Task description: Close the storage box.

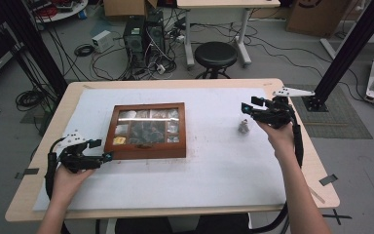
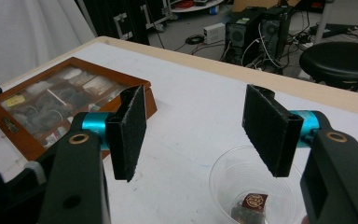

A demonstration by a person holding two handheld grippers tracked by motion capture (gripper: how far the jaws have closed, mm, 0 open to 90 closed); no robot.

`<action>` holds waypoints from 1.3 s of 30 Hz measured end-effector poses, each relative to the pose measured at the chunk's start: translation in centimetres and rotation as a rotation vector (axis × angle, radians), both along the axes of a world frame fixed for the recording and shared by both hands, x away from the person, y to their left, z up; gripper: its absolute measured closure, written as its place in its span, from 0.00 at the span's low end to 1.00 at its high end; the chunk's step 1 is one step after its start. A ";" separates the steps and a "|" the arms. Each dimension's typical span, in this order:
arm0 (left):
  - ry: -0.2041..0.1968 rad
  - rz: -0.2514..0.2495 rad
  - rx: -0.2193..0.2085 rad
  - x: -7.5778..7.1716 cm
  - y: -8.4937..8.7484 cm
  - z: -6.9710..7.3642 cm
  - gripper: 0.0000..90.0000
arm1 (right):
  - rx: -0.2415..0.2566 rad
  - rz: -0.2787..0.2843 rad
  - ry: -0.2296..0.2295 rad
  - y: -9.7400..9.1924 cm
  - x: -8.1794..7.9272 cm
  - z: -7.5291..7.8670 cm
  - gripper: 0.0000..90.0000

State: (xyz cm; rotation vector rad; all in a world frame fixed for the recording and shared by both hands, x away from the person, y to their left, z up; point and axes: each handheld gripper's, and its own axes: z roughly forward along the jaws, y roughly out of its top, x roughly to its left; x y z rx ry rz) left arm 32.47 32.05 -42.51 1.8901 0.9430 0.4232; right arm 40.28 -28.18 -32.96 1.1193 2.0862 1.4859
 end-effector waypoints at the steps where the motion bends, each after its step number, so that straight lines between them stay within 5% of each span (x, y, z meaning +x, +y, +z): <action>1: -0.004 0.001 -0.001 0.0 0.1 0.1 0.27 | -0.001 -0.001 -0.003 -0.1 0.0 0.0 0.45; 14: -0.070 -0.015 -0.007 -0.3 0.0 2.6 0.27 | 0.004 -0.007 -0.001 -0.3 -0.2 0.0 0.42; 39: -0.212 -0.131 -0.074 2.3 -6.0 8.5 0.27 | 0.013 -0.012 -0.010 -1.6 -1.8 -0.4 0.36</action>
